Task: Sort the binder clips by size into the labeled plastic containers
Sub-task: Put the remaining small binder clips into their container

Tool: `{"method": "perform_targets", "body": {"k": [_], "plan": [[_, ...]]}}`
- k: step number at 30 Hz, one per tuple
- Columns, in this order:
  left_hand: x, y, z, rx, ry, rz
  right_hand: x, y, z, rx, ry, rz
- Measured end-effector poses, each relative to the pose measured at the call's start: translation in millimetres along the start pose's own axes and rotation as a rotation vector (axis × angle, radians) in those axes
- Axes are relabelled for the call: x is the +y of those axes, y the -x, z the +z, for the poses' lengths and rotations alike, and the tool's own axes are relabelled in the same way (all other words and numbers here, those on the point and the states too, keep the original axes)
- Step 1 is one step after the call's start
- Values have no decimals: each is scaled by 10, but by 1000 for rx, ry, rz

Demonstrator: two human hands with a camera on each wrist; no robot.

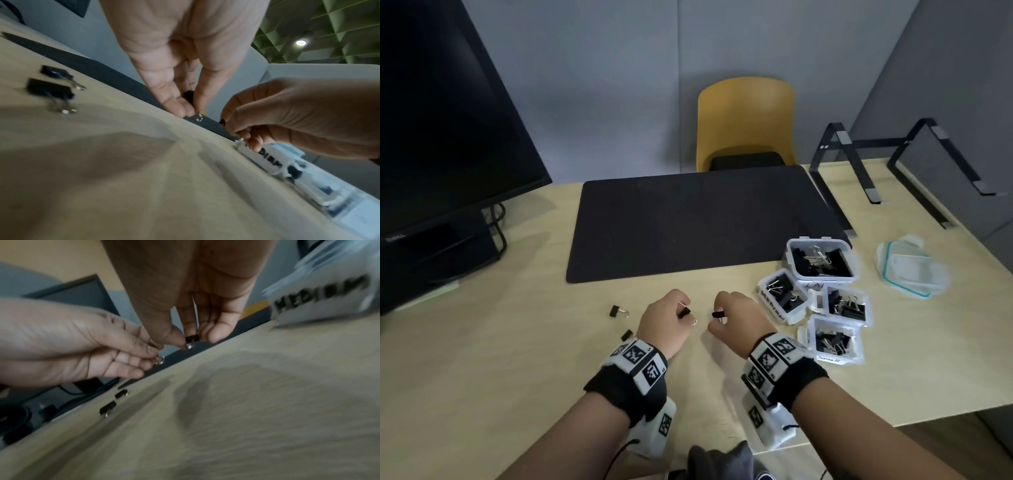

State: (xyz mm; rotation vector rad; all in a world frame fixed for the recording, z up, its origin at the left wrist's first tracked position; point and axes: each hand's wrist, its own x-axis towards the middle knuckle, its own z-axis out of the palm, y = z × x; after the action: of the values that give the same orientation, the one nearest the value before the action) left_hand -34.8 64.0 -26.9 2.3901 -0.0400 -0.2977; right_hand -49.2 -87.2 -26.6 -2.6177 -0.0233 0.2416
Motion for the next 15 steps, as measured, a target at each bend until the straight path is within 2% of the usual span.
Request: {"method": "perform_targets", "body": {"k": [8, 12, 15], "plan": [[580, 126, 361, -104, 19, 185, 721, 452, -609, 163, -90, 148], [854, 157, 539, -122, -13, 238, 1049, 603, -828, 161, -58, 233], [1019, 189, 674, -130, 45, 228, 1215, 699, -879, 142, -45, 266]]}}
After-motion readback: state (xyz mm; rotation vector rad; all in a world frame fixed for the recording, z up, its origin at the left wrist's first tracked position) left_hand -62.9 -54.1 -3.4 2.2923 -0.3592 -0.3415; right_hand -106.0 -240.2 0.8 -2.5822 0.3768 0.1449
